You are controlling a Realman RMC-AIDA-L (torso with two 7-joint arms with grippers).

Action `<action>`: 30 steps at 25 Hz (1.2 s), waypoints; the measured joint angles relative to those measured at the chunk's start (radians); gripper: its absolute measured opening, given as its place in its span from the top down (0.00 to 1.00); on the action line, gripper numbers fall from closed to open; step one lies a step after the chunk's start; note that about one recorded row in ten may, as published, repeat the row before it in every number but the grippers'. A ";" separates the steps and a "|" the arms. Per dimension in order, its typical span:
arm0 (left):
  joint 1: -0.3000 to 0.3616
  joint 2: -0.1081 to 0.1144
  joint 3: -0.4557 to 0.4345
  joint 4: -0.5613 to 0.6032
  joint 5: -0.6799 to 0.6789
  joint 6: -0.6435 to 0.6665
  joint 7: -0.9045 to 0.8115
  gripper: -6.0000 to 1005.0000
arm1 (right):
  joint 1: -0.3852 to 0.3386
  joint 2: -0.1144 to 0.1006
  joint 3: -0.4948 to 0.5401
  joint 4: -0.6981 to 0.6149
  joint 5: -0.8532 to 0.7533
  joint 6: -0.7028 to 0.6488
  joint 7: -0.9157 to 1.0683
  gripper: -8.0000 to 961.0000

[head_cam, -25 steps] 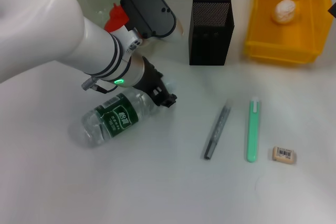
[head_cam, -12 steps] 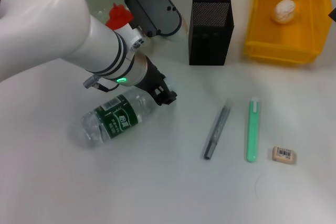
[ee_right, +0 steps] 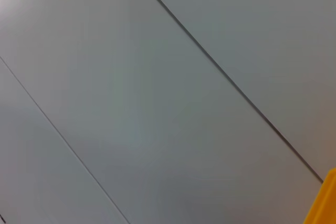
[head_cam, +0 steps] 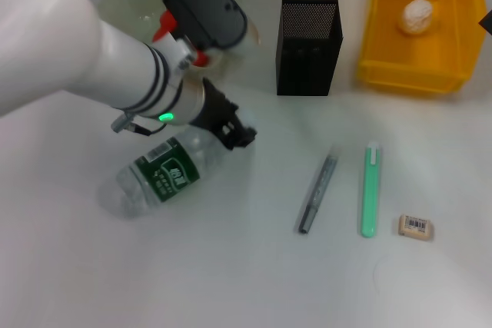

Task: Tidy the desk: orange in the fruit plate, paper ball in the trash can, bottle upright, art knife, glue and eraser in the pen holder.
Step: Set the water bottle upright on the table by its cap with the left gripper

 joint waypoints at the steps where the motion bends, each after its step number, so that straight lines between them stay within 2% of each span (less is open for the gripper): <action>1: 0.020 0.001 -0.020 0.033 -0.011 0.005 0.008 0.56 | 0.000 0.000 0.000 0.002 0.000 0.000 0.000 0.29; 2: 0.049 0.002 -0.051 0.080 -0.044 0.010 0.029 0.56 | 0.000 0.000 0.000 0.003 0.000 0.000 -0.001 0.29; 3: 0.121 0.002 -0.123 0.168 -0.138 0.018 0.112 0.56 | 0.000 0.000 0.000 0.004 0.000 0.000 -0.001 0.29; 4: 0.121 0.002 -0.123 0.168 -0.138 0.018 0.112 0.56 | 0.000 0.000 0.000 0.005 0.000 0.000 -0.001 0.29; 7: 0.237 0.003 -0.246 0.230 -0.370 0.023 0.300 0.56 | 0.001 -0.001 0.000 0.006 0.000 -0.003 -0.001 0.29; 8: 0.296 0.003 -0.312 0.224 -0.529 0.029 0.423 0.56 | 0.003 -0.001 0.000 0.008 0.000 -0.006 -0.001 0.29; 9: 0.296 0.003 -0.312 0.224 -0.529 0.029 0.423 0.56 | 0.003 -0.001 0.000 0.008 0.000 -0.006 -0.001 0.29; 12: 0.369 0.005 -0.380 0.187 -0.712 0.043 0.582 0.56 | 0.009 -0.001 0.000 0.012 0.000 -0.011 -0.001 0.29; 13: 0.369 0.005 -0.380 0.187 -0.712 0.043 0.582 0.56 | 0.013 -0.001 0.000 0.013 0.000 -0.012 -0.001 0.29; 15: 0.423 0.005 -0.413 0.139 -0.827 0.044 0.717 0.56 | 0.016 -0.001 0.000 0.013 0.000 -0.012 -0.001 0.29; 22: 0.433 0.006 -0.477 -0.015 -0.987 0.050 0.909 0.56 | 0.033 0.000 -0.005 0.017 0.000 -0.012 0.004 0.29; 30: 0.430 0.007 -0.495 -0.024 -0.995 0.051 0.920 0.56 | 0.028 0.000 -0.003 0.018 0.000 -0.014 0.006 0.29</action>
